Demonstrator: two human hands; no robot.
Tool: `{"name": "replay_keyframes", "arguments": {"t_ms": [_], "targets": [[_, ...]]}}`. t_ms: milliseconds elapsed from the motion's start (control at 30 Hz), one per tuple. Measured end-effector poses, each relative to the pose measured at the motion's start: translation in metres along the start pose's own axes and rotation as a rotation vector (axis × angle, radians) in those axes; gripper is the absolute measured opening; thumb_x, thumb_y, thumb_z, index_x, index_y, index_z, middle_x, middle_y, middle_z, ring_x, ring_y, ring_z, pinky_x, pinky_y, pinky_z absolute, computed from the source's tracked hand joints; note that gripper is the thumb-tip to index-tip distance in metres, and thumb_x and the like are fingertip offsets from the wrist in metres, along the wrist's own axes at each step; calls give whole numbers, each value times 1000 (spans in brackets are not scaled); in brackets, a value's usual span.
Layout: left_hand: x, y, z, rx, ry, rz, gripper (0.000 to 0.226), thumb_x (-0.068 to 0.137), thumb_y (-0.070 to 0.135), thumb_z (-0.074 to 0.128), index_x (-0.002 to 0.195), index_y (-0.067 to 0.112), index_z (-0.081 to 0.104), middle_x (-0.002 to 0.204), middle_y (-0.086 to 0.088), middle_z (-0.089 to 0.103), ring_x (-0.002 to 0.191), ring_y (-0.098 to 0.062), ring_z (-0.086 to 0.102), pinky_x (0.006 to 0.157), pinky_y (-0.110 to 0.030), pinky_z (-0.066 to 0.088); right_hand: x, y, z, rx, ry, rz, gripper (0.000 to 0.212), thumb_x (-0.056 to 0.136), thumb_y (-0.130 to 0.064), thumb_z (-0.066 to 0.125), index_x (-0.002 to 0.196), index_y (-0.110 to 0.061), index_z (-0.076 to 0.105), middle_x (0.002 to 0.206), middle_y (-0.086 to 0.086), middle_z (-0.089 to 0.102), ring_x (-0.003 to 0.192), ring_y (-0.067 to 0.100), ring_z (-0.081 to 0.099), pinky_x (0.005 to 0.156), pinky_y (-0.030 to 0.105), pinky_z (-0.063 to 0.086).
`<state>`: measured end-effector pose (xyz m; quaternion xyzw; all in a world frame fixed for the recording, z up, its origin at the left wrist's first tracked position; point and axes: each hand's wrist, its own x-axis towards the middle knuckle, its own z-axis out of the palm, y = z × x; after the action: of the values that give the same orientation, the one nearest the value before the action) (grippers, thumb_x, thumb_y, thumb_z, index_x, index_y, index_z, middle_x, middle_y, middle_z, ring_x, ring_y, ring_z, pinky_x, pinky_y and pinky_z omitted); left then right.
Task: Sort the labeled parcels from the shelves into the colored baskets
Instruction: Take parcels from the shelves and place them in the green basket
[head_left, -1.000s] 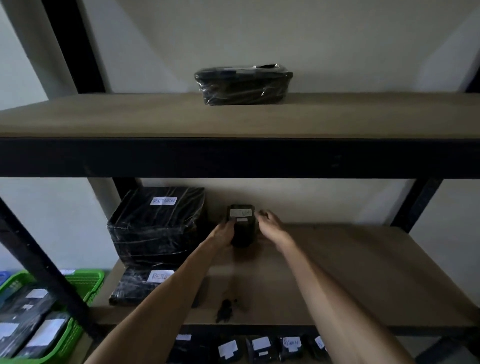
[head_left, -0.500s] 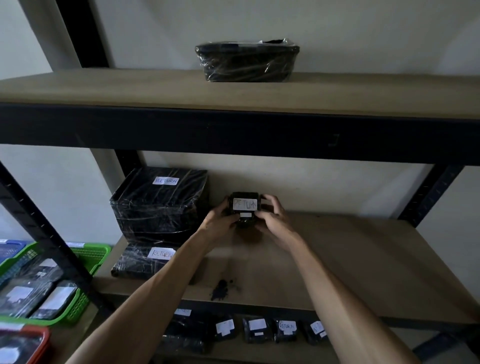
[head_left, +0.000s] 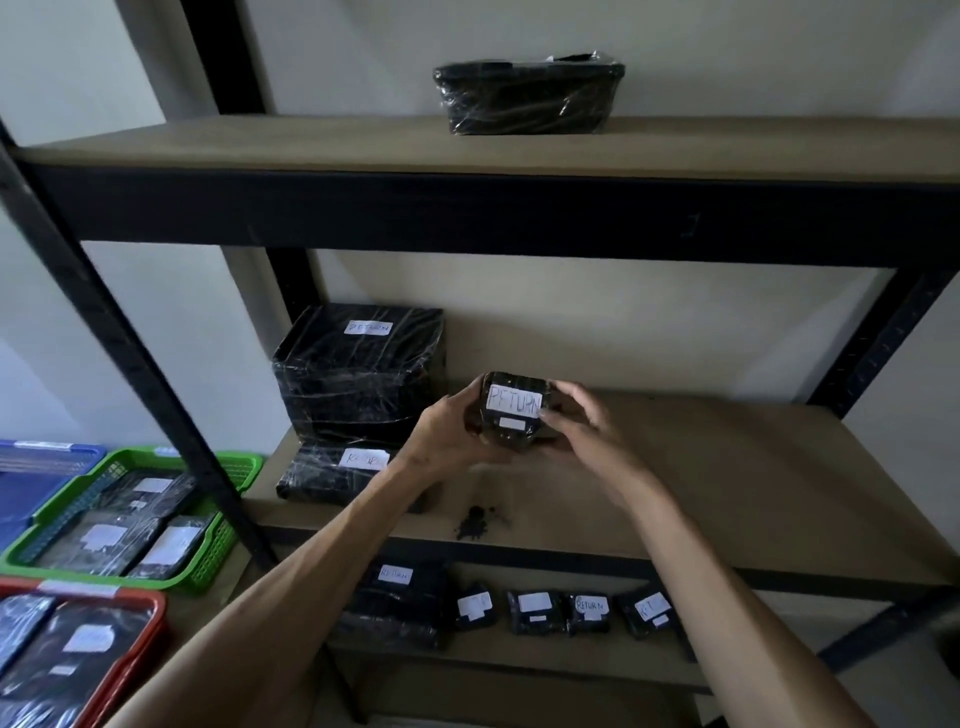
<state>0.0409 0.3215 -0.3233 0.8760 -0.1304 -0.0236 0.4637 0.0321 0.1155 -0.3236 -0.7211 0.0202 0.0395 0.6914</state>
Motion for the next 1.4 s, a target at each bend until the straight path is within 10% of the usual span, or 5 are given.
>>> {"name": "replay_keyframes", "arguments": {"t_ms": [100, 300, 500, 800, 1400], "targets": [[-27, 13, -11, 81, 126, 16, 95, 53, 52, 91, 137, 34, 52, 115, 14, 71, 107, -6, 65, 99, -29, 52, -31, -17, 13, -133, 17, -79, 33, 99, -25, 63, 131, -27, 59, 121, -15, 56, 105, -9, 60, 72, 5, 43], [-114, -1, -68, 26, 164, -56, 88, 50, 68, 87, 125, 36, 55, 104, 15, 70, 96, 0, 65, 86, -25, 54, -97, -40, 71, -298, -182, -70, 61, 80, -72, 64, 137, -52, 53, 147, -20, 46, 132, 4, 43, 112, 32, 35], [-234, -59, -147, -178, 190, -160, 69, 51, 58, 93, 112, 40, 64, 96, 14, 76, 86, -1, 72, 82, -34, 62, -165, -33, 194, -179, -404, 30, 33, 86, -54, 70, 118, -53, 61, 122, -11, 62, 113, 6, 60, 94, 35, 55], [-359, -146, -248, -405, 217, -299, 32, 76, 24, 86, 106, 29, 76, 96, -1, 77, 83, -17, 72, 83, -47, 60, -197, 22, 376, -28, -457, 90, 75, 73, -64, 79, 141, -42, 54, 135, 1, 60, 127, 13, 59, 106, 48, 51], [-205, -330, -385, -608, 56, -495, 23, 95, 30, 67, 114, 20, 71, 118, -11, 73, 104, -20, 69, 97, -41, 56, 1, 75, 547, -3, -320, 259, 26, 103, -29, 55, 114, -12, 73, 118, 4, 74, 118, 22, 65, 96, 30, 51]]}}
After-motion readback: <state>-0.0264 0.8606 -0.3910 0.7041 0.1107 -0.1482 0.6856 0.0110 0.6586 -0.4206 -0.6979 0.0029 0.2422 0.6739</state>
